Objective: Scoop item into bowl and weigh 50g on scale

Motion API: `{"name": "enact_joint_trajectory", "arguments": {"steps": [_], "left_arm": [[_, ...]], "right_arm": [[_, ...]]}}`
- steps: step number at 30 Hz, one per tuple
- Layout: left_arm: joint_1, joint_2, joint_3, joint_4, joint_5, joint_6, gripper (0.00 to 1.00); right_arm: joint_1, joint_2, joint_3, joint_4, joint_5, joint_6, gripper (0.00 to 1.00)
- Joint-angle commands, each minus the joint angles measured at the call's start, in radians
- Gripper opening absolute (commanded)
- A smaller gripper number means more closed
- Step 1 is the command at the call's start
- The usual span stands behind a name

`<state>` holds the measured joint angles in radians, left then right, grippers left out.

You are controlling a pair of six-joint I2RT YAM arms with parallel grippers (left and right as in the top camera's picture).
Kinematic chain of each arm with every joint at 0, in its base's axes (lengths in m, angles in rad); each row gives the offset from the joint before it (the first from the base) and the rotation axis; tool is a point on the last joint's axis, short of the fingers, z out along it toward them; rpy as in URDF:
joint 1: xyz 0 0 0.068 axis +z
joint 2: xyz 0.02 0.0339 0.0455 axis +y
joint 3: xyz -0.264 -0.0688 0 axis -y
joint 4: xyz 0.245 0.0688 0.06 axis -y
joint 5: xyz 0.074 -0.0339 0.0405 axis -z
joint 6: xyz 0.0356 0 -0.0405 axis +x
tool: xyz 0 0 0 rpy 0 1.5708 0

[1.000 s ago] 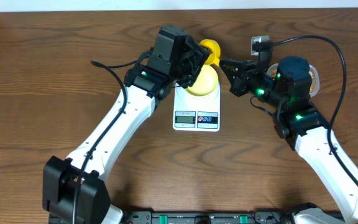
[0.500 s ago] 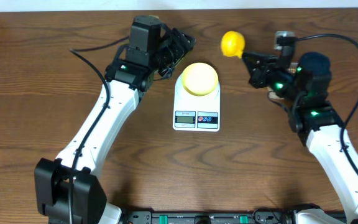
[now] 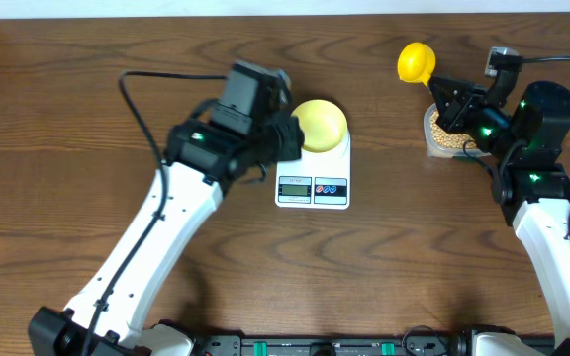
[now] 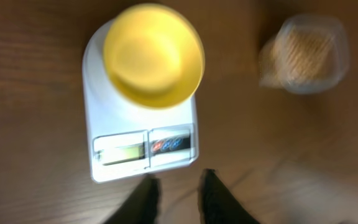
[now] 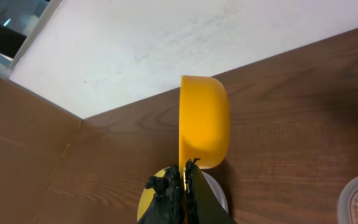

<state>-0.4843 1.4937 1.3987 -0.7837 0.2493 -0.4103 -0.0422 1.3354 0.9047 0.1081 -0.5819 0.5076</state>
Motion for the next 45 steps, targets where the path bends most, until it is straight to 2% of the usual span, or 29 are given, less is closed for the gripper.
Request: {"name": "enact_joint_trajectory", "arguments": {"steps": [1,4,7,16,22,27,39,45], "left_arm": [[-0.063,0.007,-0.038,-0.020,-0.137,0.086,0.13],[-0.113,0.010,-0.080,-0.016,-0.197,0.110,0.08],[-0.146,0.010,-0.134,0.016,-0.239,0.177,0.08],[-0.157,0.048,-0.288,0.231,-0.238,0.402,0.08],[-0.157,0.111,-0.297,0.270,-0.229,0.547,0.08],[-0.157,0.153,-0.297,0.273,-0.162,0.680,0.08],[-0.172,0.261,-0.297,0.319,-0.161,0.706,0.08],[-0.213,0.306,-0.297,0.401,-0.191,0.732,0.08]], "right_arm": [[-0.003,0.000,0.022,-0.005,-0.035,-0.009,0.01],[-0.003,0.000,0.022,-0.018,-0.054,-0.027,0.01],[-0.003,0.000,0.022,-0.039,-0.057,-0.034,0.01],[-0.003,0.000,0.022,-0.049,-0.063,-0.034,0.01],[-0.003,0.000,0.022,-0.050,-0.069,-0.043,0.01],[-0.003,0.000,0.022,-0.060,-0.069,-0.055,0.01],[-0.003,0.000,0.022,-0.068,-0.068,-0.072,0.01],[-0.003,0.000,0.022,-0.072,-0.068,-0.076,0.01]]}}
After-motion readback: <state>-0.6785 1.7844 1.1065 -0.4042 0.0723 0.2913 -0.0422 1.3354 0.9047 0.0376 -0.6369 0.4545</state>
